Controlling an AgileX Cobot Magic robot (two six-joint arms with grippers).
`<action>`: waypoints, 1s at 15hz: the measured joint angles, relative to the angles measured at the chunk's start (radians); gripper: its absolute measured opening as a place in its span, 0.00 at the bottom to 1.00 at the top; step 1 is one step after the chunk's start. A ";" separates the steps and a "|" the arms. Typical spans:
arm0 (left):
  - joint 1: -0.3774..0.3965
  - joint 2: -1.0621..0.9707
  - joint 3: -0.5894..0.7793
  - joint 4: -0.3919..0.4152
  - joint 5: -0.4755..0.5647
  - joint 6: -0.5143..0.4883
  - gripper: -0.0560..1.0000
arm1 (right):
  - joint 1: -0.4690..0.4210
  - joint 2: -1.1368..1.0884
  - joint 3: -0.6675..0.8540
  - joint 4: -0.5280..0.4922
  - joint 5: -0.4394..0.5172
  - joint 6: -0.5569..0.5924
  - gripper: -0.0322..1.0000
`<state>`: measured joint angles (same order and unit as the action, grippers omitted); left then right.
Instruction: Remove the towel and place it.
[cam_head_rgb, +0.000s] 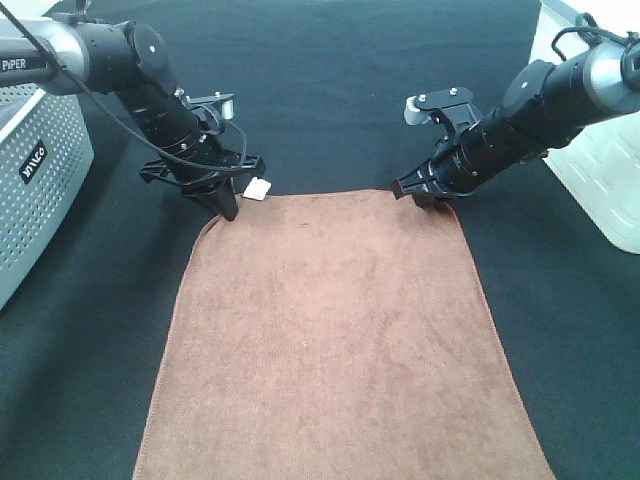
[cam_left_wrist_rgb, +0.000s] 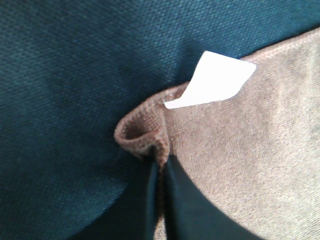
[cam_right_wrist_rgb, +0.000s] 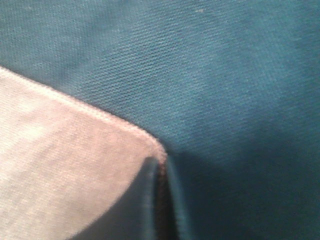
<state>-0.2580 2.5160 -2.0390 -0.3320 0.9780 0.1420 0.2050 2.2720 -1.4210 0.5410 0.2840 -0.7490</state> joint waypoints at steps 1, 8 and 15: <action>0.000 0.000 0.000 0.003 0.000 0.000 0.06 | 0.000 0.000 0.000 -0.010 0.000 0.000 0.03; -0.006 0.007 -0.067 0.098 -0.002 0.000 0.05 | 0.006 -0.032 0.001 -0.054 -0.028 0.000 0.03; -0.006 0.008 -0.244 0.166 -0.056 0.001 0.05 | 0.007 -0.033 -0.192 -0.055 -0.069 0.000 0.03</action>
<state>-0.2640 2.5240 -2.2830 -0.1660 0.9220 0.1430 0.2120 2.2390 -1.6130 0.4860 0.2150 -0.7490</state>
